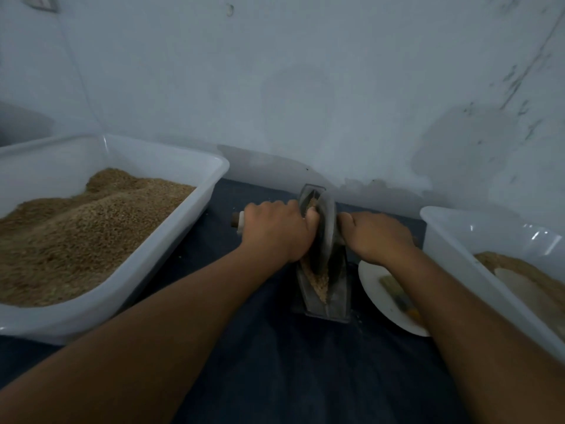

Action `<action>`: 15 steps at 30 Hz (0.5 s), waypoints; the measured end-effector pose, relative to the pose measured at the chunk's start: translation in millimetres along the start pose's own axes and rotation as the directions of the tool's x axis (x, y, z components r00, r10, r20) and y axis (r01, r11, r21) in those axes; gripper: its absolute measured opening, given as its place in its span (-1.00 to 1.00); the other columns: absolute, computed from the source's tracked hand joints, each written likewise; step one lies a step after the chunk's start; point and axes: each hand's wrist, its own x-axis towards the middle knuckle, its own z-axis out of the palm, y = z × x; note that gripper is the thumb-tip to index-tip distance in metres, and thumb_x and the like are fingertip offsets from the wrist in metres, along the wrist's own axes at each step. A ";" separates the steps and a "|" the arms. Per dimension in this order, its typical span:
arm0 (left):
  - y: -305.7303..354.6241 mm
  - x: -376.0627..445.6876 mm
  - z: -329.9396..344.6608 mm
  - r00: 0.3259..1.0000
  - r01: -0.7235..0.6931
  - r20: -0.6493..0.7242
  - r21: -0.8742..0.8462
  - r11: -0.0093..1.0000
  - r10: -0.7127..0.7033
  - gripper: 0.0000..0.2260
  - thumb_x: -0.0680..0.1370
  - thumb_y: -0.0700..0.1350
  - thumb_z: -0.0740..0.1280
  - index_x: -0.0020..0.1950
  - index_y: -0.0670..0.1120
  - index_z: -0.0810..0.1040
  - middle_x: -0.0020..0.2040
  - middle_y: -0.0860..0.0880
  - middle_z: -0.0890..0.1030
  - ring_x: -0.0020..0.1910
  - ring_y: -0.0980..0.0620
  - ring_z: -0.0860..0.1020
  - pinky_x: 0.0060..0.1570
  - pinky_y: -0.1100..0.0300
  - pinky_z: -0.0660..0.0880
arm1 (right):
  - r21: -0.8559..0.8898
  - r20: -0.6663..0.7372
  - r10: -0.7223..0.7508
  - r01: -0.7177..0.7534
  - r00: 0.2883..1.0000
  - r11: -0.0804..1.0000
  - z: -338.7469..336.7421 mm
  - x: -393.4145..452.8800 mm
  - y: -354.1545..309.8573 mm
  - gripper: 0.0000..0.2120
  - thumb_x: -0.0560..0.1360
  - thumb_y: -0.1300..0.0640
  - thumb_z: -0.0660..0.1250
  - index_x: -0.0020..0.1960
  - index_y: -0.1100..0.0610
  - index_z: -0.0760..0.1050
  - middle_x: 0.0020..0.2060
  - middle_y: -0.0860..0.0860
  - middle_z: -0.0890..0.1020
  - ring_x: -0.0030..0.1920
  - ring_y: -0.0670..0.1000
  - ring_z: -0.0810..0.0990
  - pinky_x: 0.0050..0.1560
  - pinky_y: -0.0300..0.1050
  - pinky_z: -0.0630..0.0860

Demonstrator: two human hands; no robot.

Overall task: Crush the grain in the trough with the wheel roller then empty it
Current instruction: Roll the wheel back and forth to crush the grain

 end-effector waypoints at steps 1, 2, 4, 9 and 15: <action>0.1 1.0 -0.4 1.000 0.000 0.006 0.000 1.000 0.000 -0.48 0.61 0.23 -0.15 0.09 -0.04 0.49 0.03 -0.14 0.61 -0.04 -0.18 0.56 -0.14 -0.02 0.29 | 0.007 0.001 0.005 -0.005 1.000 1.000 -0.2 0.9 -0.5 -0.53 0.63 -0.16 -0.13 -0.26 -0.01 0.40 -0.31 0.00 0.45 -0.30 0.02 0.41 -0.18 -0.03 0.37; 0.0 2.7 -0.4 1.000 -0.001 0.012 -0.001 1.000 0.001 -0.48 0.61 0.23 -0.15 0.09 -0.04 0.49 0.03 -0.14 0.61 -0.04 -0.18 0.56 -0.13 -0.03 0.31 | 0.011 0.000 0.009 -0.009 1.000 1.000 -0.2 2.5 -0.9 -0.53 0.62 -0.16 -0.13 -0.27 -0.01 0.39 -0.31 0.00 0.45 -0.29 0.03 0.42 -0.16 -0.03 0.38; -1.2 6.8 0.8 1.000 0.003 0.026 -0.011 1.000 -0.003 -0.48 0.61 0.23 -0.16 0.08 -0.03 0.48 0.00 -0.13 0.61 -0.07 -0.16 0.56 -0.11 -0.03 0.36 | 0.005 -0.003 0.014 -0.014 1.000 1.000 0.2 6.4 -1.5 -0.54 0.62 -0.16 -0.14 -0.26 -0.02 0.39 -0.29 0.00 0.46 -0.29 0.03 0.43 -0.15 -0.02 0.39; -4.1 20.8 5.4 0.998 0.031 0.065 -0.052 0.998 -0.027 -0.48 0.60 0.22 -0.18 0.06 -0.01 0.48 -0.07 -0.11 0.60 -0.16 -0.15 0.54 -0.01 -0.08 0.48 | -0.024 0.001 0.039 -0.039 0.999 0.999 -0.1 20.7 -2.7 -0.51 0.61 -0.19 -0.15 -0.21 -0.02 0.44 -0.21 0.06 0.49 -0.24 0.08 0.45 -0.10 0.00 0.42; -7.9 41.3 13.8 0.996 0.041 0.081 -0.072 0.997 -0.035 -0.53 0.61 0.22 -0.15 0.01 0.01 0.47 -0.09 -0.09 0.59 -0.21 -0.11 0.48 -0.11 -0.02 0.42 | -0.038 -0.047 0.013 -0.015 0.999 0.999 4.8 42.2 -0.1 -0.47 0.62 -0.20 -0.14 -0.20 0.03 0.48 -0.10 0.10 0.58 -0.22 0.09 0.43 -0.15 -0.03 0.37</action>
